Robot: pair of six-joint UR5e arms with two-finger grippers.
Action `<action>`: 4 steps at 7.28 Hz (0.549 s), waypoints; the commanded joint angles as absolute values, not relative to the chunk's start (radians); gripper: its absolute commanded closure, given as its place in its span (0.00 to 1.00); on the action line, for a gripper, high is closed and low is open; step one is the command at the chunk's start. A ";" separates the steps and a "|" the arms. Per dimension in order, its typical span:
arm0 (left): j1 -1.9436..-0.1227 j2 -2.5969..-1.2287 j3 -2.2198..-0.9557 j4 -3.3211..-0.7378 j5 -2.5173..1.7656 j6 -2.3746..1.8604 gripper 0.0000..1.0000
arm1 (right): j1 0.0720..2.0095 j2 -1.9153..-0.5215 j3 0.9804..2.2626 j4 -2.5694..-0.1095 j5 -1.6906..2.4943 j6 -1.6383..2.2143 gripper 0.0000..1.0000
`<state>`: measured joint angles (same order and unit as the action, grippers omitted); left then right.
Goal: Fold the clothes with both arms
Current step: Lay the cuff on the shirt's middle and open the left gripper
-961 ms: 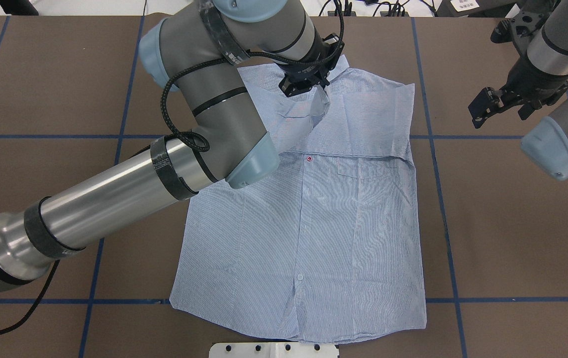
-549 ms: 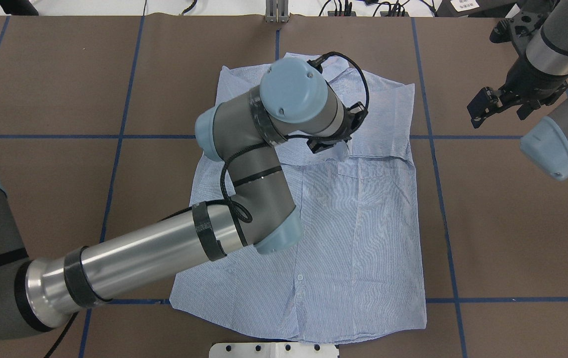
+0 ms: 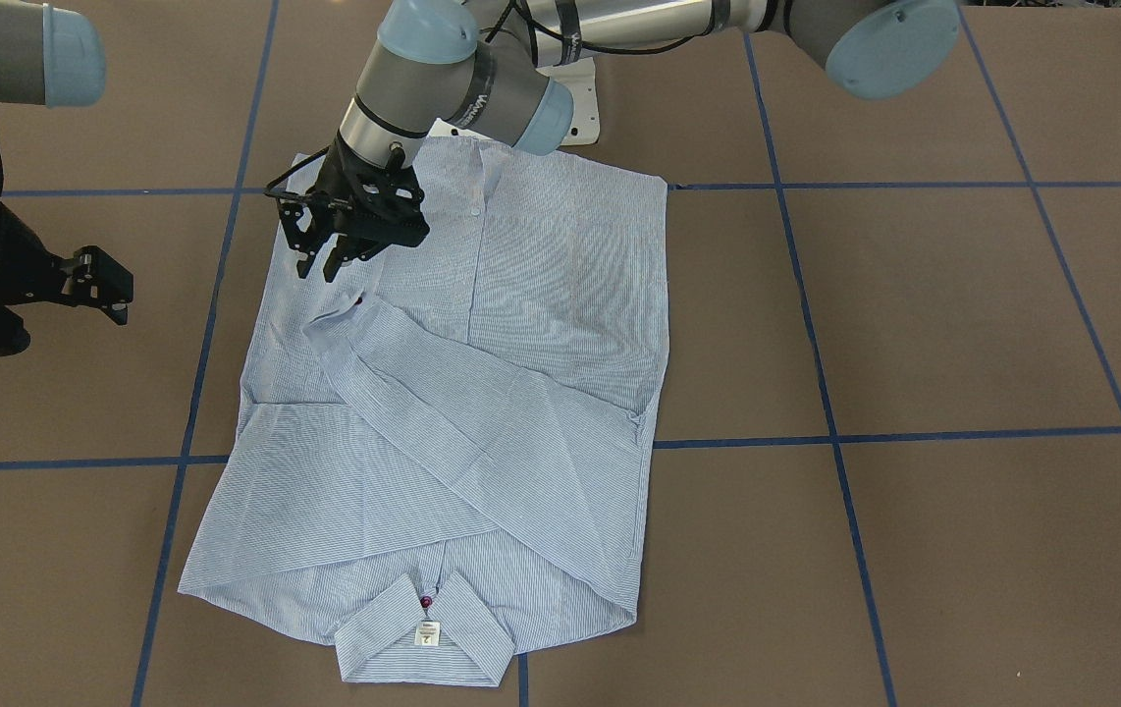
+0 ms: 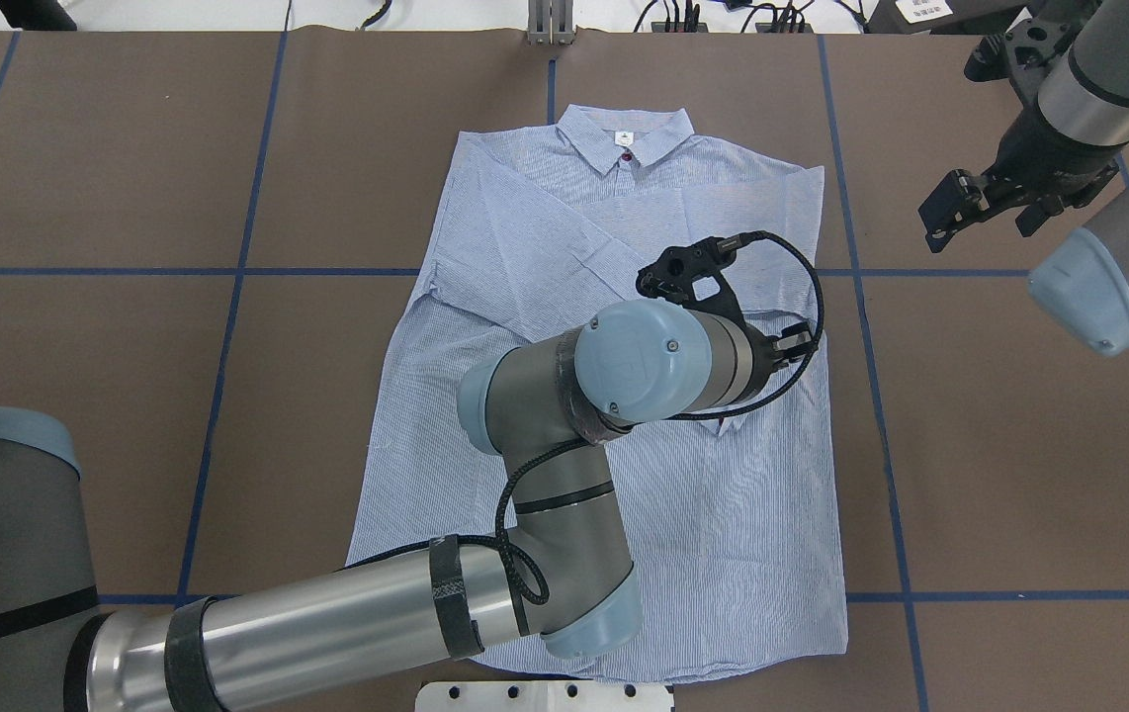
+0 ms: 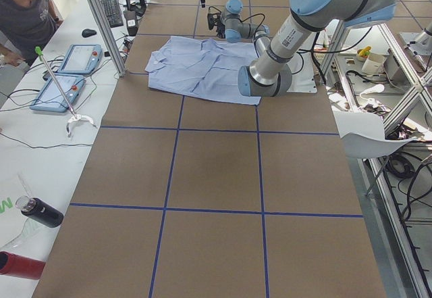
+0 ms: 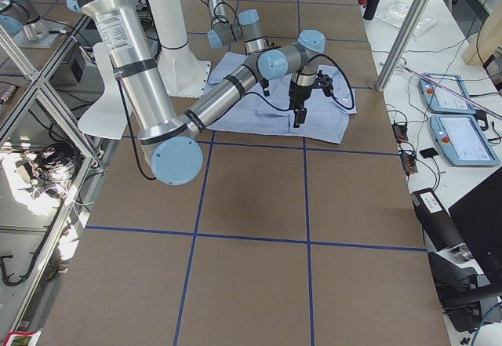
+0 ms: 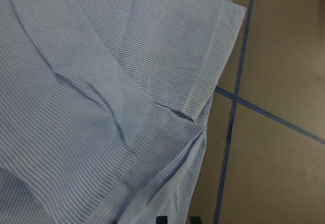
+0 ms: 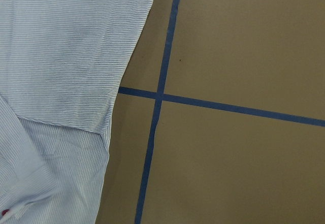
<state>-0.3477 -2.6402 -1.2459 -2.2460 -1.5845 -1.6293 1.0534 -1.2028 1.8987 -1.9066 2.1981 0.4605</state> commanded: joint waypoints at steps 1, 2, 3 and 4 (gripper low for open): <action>-0.342 -2.602 -1.299 -2.286 -1.542 -1.597 0.00 | 1.054 -1.203 1.898 -1.904 2.198 0.469 0.00; -0.344 -2.574 -1.366 -2.277 -1.549 -1.597 0.00 | 1.054 -1.204 1.901 -1.904 2.207 0.471 0.00; -0.356 -2.556 -1.415 -2.257 -1.551 -1.597 0.00 | 1.054 -1.204 1.902 -1.899 2.264 0.472 0.00; -0.382 -2.536 -1.457 -2.182 -1.574 -1.598 0.00 | 1.054 -1.203 1.907 -1.882 2.285 0.485 0.00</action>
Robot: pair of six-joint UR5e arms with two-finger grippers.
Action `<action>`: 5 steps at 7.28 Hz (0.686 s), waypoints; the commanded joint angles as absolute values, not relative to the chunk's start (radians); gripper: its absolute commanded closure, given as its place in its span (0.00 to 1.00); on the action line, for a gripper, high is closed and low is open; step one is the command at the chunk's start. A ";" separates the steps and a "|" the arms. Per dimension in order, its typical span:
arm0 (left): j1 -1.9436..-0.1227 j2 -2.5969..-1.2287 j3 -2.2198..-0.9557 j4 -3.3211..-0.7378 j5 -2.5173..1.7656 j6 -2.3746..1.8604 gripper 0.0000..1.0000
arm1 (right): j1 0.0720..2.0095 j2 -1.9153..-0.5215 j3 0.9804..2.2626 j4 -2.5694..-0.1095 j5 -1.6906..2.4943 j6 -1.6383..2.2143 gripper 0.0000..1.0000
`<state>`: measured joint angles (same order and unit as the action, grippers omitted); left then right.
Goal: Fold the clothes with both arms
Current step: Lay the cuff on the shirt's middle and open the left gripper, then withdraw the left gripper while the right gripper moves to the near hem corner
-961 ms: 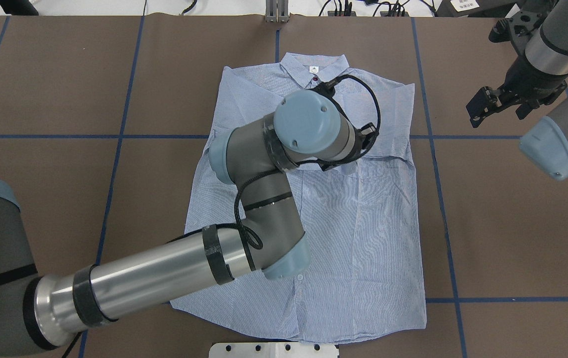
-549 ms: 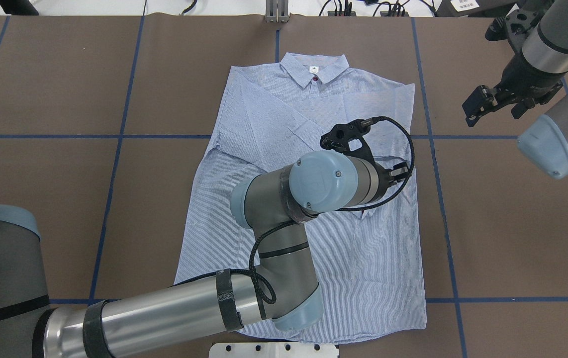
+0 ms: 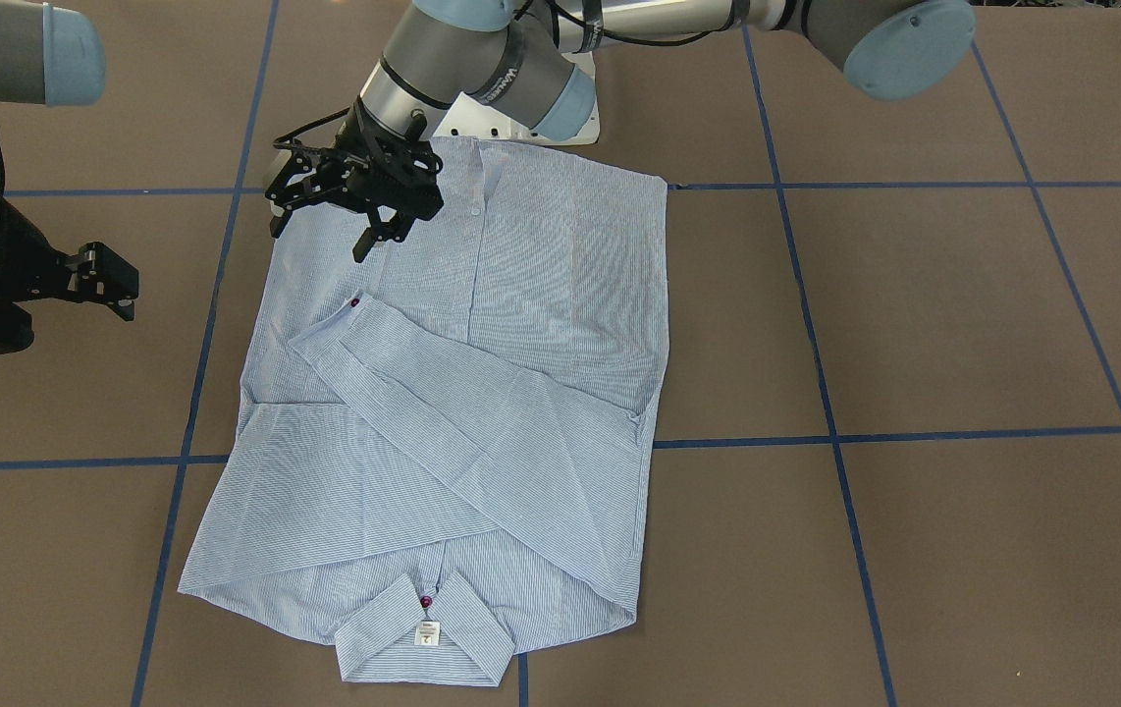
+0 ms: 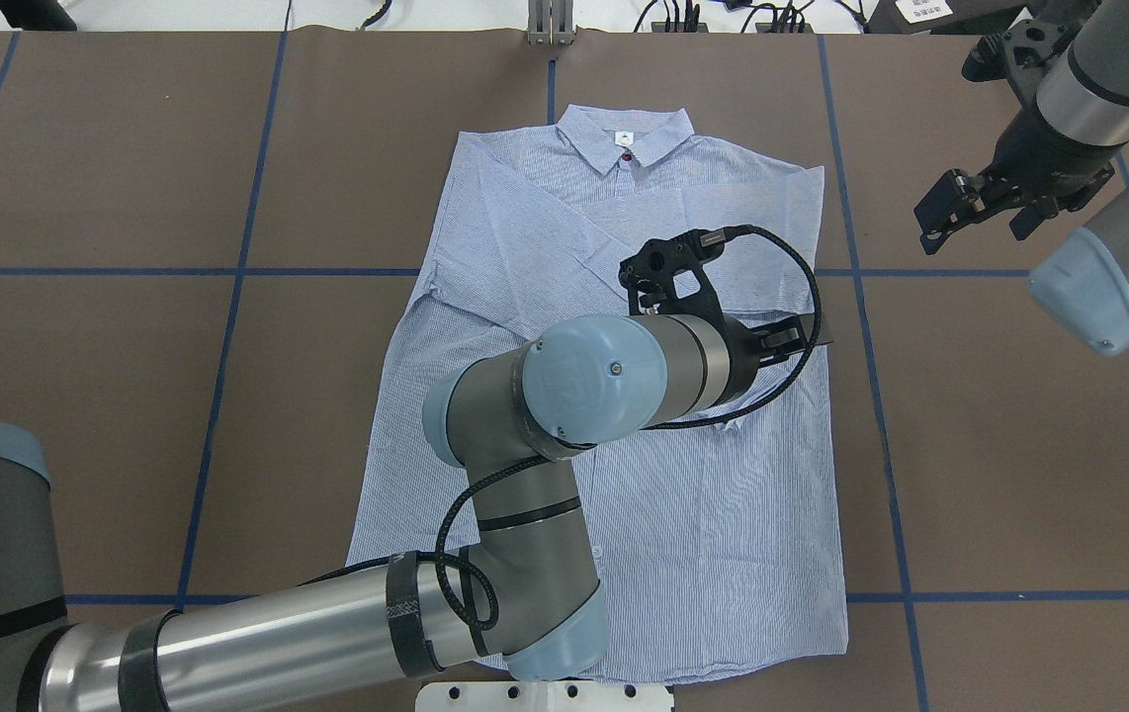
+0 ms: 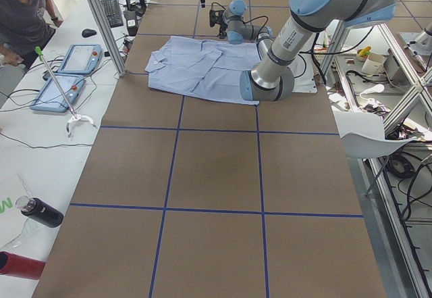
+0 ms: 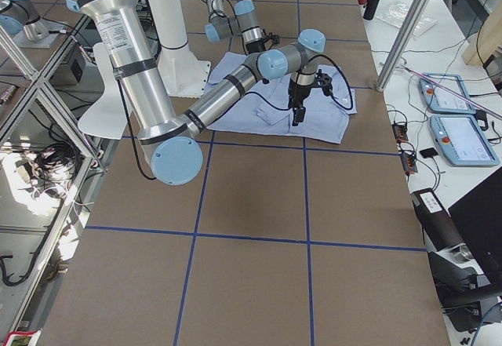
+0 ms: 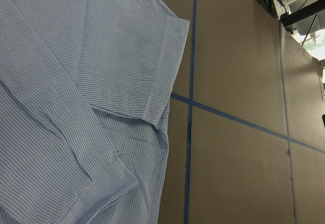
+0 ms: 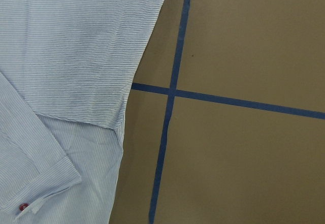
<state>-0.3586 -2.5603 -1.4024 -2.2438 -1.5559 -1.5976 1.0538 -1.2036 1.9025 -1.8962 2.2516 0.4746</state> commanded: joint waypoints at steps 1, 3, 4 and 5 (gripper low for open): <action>-0.428 -2.495 -1.523 -2.070 -1.651 -1.598 0.00 | 1.034 -1.210 1.914 -1.809 2.284 0.582 0.00; -0.488 -2.301 -1.696 -1.955 -1.736 -1.591 0.02 | 0.938 -1.227 1.917 -1.610 2.273 0.827 0.00; -0.497 -2.187 -1.783 -1.945 -1.744 -1.591 0.02 | 0.866 -1.239 1.942 -1.589 2.246 0.907 0.00; -0.499 -2.110 -1.872 -1.895 -1.746 -1.559 0.02 | 0.782 -1.253 1.986 -1.580 2.185 1.007 0.00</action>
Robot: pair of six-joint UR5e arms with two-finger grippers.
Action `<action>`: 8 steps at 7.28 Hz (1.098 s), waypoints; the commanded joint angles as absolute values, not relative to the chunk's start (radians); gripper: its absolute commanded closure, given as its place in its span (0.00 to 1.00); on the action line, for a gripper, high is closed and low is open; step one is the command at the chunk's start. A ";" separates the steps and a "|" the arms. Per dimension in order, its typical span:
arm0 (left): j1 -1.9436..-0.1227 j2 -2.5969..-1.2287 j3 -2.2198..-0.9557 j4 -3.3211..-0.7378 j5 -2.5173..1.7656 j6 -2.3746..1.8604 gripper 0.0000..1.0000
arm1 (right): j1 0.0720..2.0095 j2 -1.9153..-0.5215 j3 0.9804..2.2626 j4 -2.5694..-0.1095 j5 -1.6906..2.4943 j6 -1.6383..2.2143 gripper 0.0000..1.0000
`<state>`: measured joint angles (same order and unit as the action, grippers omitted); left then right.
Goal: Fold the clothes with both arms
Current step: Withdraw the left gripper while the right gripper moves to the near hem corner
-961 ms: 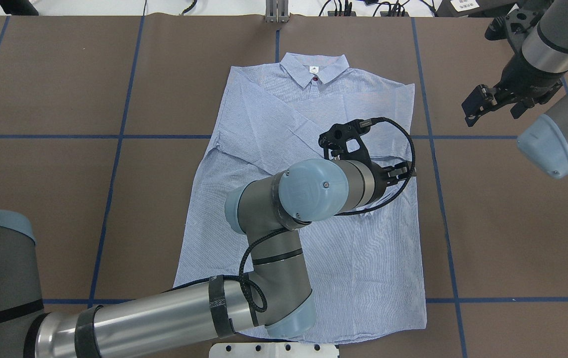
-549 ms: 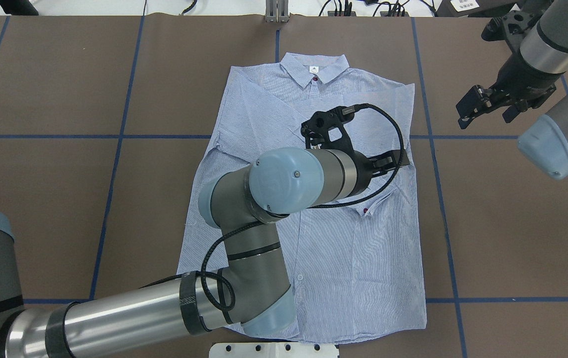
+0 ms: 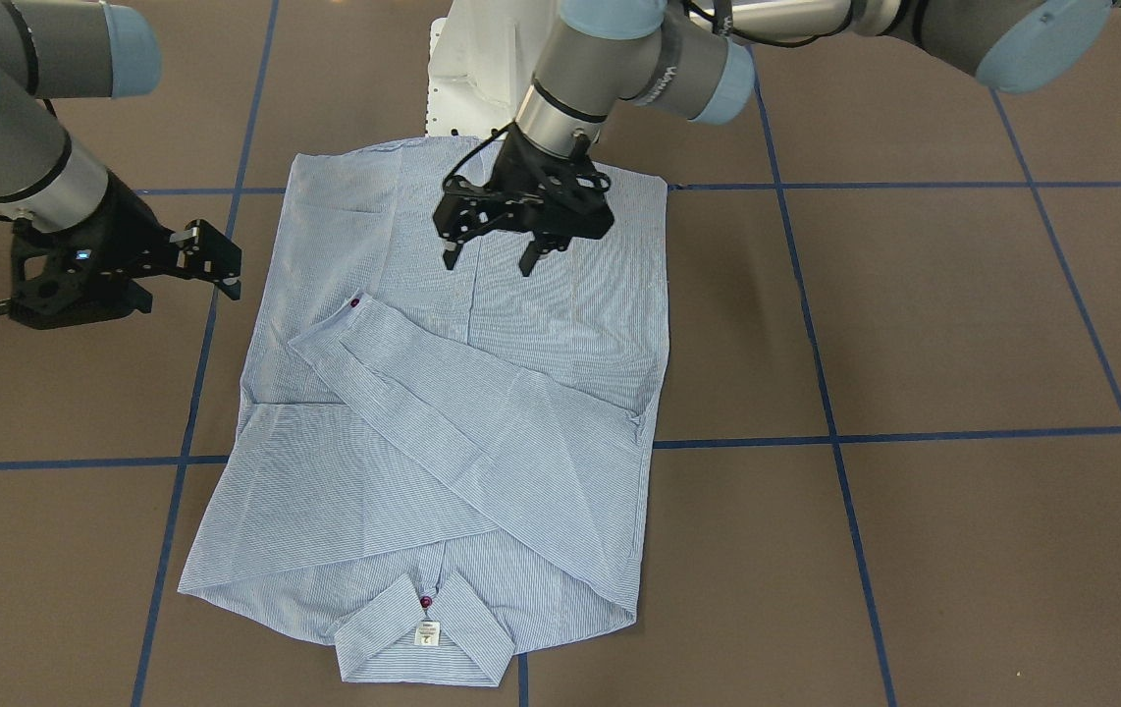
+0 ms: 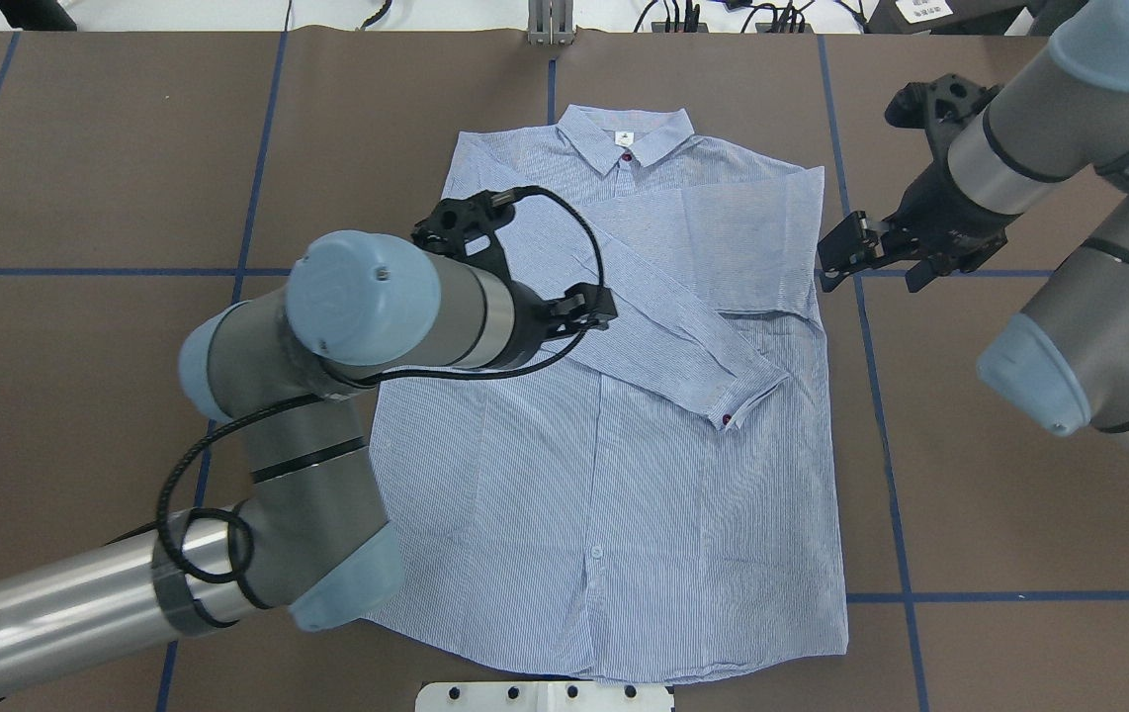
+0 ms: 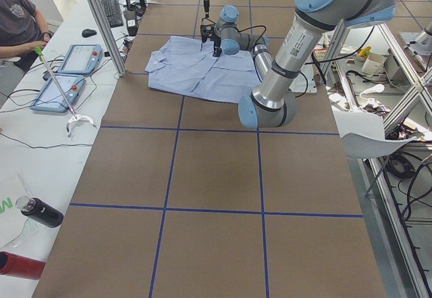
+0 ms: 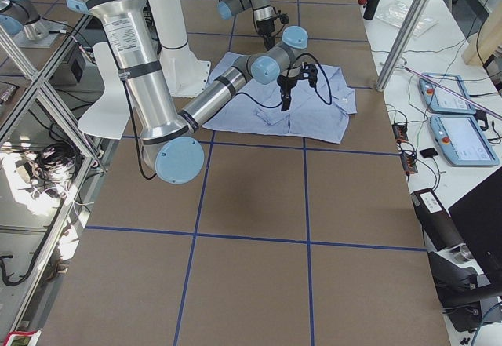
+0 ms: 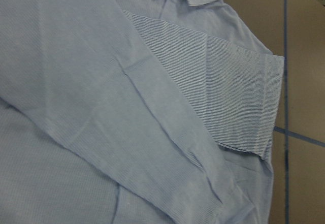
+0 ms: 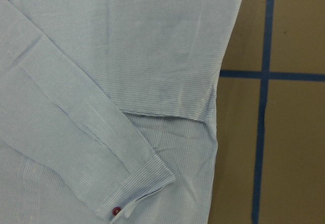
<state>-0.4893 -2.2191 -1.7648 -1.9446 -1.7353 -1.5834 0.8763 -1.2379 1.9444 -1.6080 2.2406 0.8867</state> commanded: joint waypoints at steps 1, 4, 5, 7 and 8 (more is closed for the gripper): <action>-0.500 -2.082 -1.961 -1.808 -1.746 -1.505 0.02 | 0.678 -1.264 2.031 -1.577 2.095 1.143 0.00; -0.505 -2.039 -2.039 -1.769 -1.744 -1.503 0.02 | 0.441 -1.427 2.112 -1.405 1.959 1.420 0.00; -0.503 -2.039 -2.048 -1.769 -1.744 -1.505 0.01 | 0.364 -1.553 2.135 -1.249 1.894 1.499 0.00; -0.500 -2.048 -2.049 -1.769 -1.743 -1.514 0.01 | 0.243 -1.659 2.143 -1.223 1.781 1.534 0.00; -0.499 -2.048 -2.049 -1.769 -1.743 -1.514 0.01 | 0.204 -1.678 2.143 -1.223 1.775 1.563 0.00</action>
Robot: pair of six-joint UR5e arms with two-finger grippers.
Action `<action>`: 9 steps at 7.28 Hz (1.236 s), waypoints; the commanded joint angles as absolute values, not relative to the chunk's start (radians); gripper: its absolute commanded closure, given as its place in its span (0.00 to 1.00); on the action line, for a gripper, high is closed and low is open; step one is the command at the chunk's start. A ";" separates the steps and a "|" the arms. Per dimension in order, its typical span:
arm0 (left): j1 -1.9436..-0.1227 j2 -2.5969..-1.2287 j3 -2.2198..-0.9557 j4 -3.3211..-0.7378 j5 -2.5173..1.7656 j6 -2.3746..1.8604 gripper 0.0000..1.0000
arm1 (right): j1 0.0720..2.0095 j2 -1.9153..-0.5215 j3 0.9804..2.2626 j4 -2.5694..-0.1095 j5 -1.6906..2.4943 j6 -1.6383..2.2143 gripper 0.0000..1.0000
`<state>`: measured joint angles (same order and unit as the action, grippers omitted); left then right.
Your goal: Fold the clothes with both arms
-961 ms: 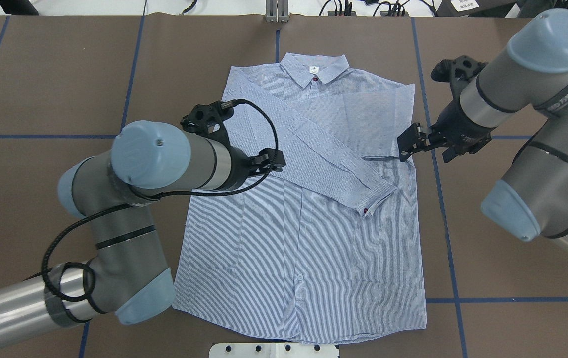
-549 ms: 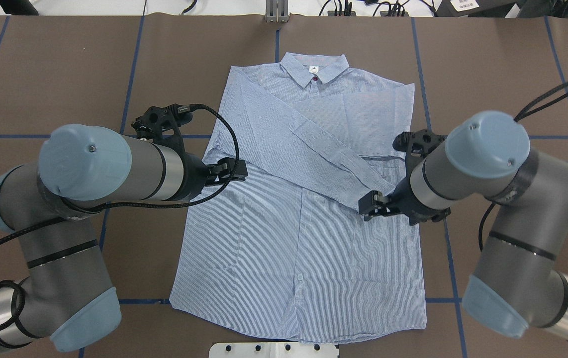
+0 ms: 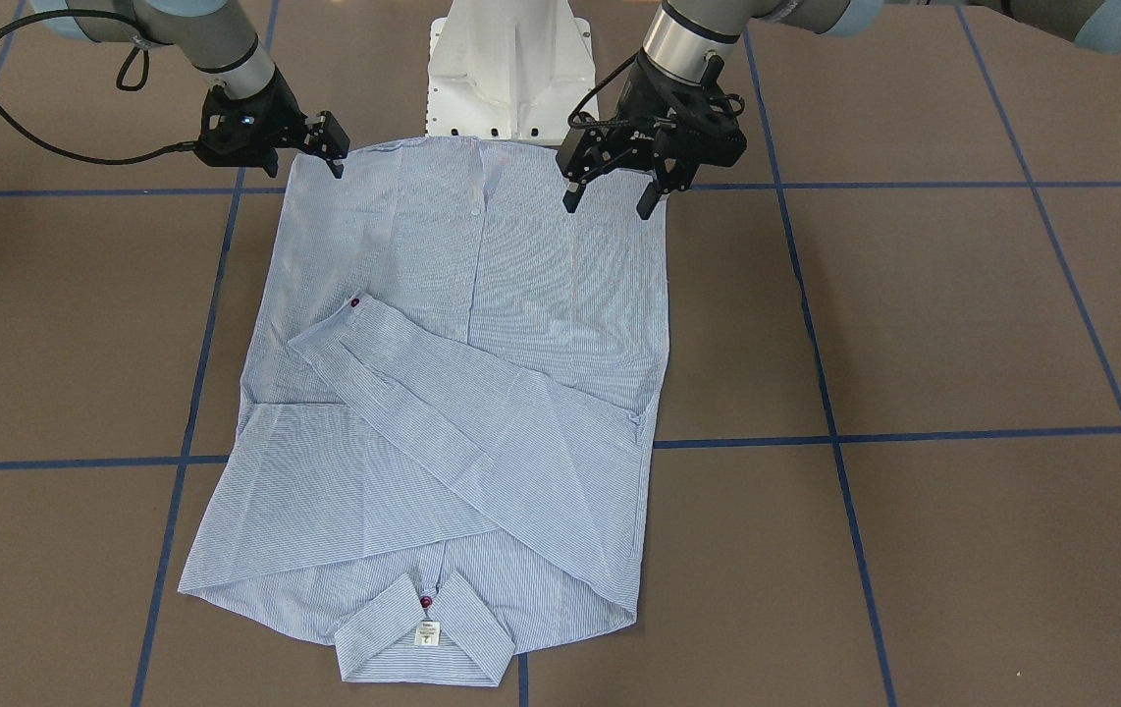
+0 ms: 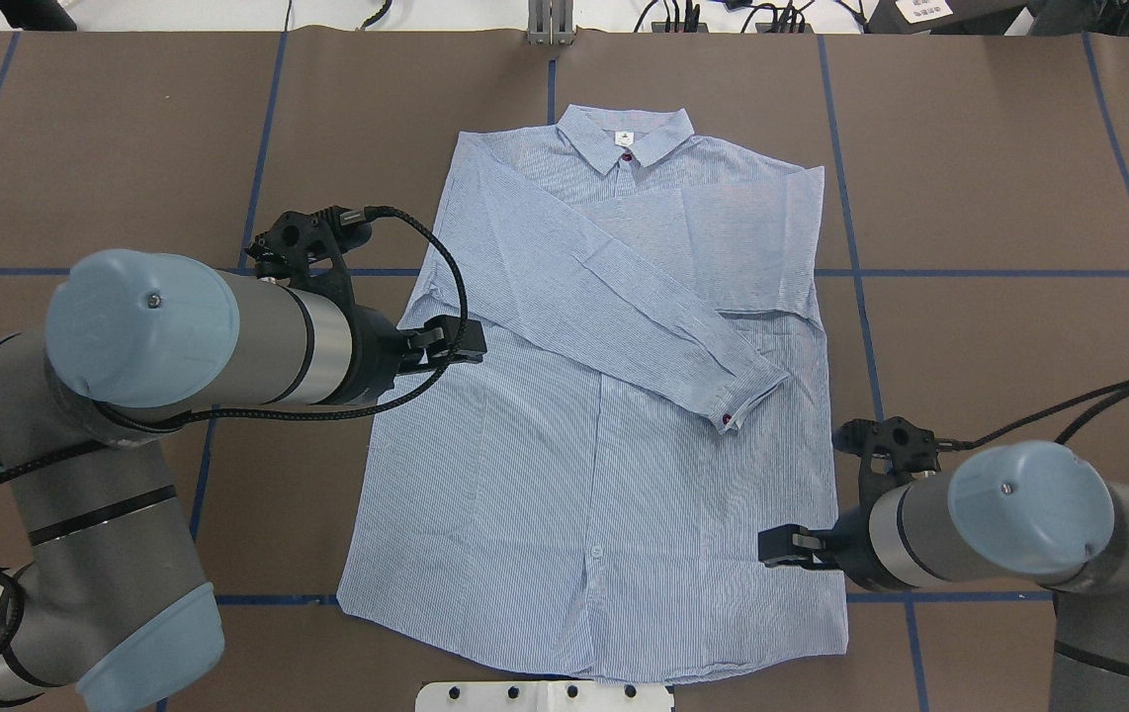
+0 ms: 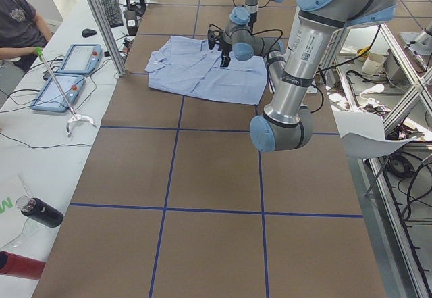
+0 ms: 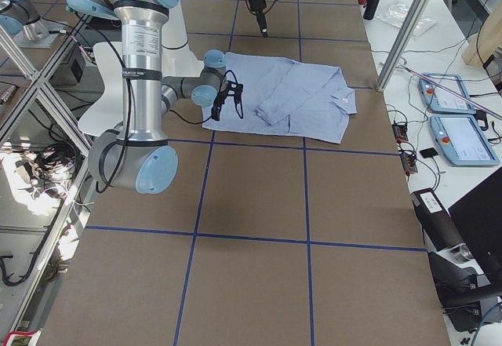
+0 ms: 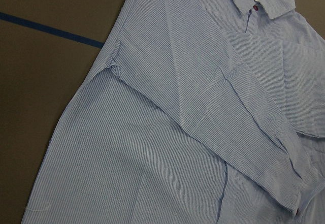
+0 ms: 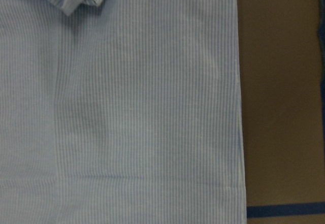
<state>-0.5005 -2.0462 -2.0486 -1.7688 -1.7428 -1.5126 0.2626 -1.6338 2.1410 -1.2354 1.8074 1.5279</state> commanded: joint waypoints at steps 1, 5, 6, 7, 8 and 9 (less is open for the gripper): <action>-0.497 -2.048 -2.048 -1.769 -1.743 -1.513 0.01 | 0.189 -1.683 2.140 -1.223 1.773 1.595 0.00; -0.499 -2.052 -2.049 -1.769 -1.743 -1.513 0.01 | 0.137 -1.683 2.114 -1.229 1.779 1.597 0.19; -0.499 -2.054 -2.049 -1.769 -1.743 -1.514 0.01 | 0.137 -1.680 2.114 -1.229 1.782 1.598 0.31; -0.499 -2.052 -2.049 -1.769 -1.743 -1.514 0.01 | 0.137 -1.680 2.111 -1.229 1.784 1.597 0.39; -0.499 -2.052 -2.049 -1.769 -1.743 -1.513 0.01 | 0.140 -1.681 2.111 -1.229 1.784 1.597 0.47; -0.499 -2.052 -2.049 -1.769 -1.743 -1.514 0.01 | 0.140 -1.681 2.114 -1.229 1.786 1.597 0.56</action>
